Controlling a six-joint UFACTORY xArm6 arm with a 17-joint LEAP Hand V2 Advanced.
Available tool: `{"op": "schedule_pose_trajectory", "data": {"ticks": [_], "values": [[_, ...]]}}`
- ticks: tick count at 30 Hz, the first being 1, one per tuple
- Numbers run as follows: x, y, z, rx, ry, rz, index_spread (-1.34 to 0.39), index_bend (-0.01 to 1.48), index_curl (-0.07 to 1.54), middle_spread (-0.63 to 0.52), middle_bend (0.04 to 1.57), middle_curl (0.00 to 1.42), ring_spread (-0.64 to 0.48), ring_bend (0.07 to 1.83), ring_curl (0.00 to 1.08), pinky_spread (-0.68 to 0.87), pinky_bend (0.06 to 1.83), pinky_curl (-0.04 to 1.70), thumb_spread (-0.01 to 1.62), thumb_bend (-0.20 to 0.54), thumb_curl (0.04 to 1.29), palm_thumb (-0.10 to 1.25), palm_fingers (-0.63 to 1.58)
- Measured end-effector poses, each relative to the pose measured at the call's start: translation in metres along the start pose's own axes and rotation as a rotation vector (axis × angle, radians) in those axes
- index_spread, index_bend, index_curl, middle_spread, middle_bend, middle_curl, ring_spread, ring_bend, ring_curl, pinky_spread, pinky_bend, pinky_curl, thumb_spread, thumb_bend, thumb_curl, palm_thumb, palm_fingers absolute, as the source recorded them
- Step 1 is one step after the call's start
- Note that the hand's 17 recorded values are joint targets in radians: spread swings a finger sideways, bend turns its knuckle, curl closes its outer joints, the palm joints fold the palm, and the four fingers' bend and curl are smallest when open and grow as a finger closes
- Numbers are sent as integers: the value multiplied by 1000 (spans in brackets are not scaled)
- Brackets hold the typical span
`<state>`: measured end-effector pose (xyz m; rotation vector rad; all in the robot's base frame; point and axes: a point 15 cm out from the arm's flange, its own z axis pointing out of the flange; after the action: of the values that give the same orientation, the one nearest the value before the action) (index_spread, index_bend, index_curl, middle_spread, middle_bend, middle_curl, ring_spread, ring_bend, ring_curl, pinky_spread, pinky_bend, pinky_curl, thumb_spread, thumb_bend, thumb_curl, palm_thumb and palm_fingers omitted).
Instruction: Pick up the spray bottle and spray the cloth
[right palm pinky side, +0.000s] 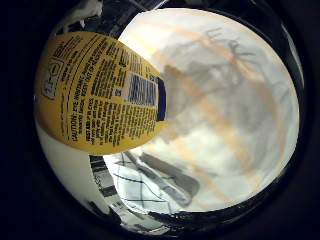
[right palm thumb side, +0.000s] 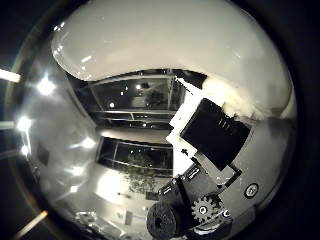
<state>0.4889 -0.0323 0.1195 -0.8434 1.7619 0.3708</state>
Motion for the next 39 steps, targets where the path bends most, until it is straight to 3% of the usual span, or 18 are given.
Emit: {"op": "schedule_pose_trajectory", "data": {"ticks": [6, 19, 39], "values": [[-8, 1, 3, -15, -62, 2, -276, 1010, 816, -108, 1272, 704, -187, 1385, 612, -219, 1317, 641, 855, -10, 610, 1080, 1208], [-36, -3, 6, -42, -73, -62, -239, 1103, 821, -99, 1357, 683, -167, 1490, 627, -157, 1265, 876, 555, -17, 818, 1105, 1151], [-97, 25, -42, -492, 150, -318, -223, 1160, 793, -100, 1382, 674, -165, 1502, 623, -164, 1091, 1160, 343, -20, 941, 1078, 1153]]}}
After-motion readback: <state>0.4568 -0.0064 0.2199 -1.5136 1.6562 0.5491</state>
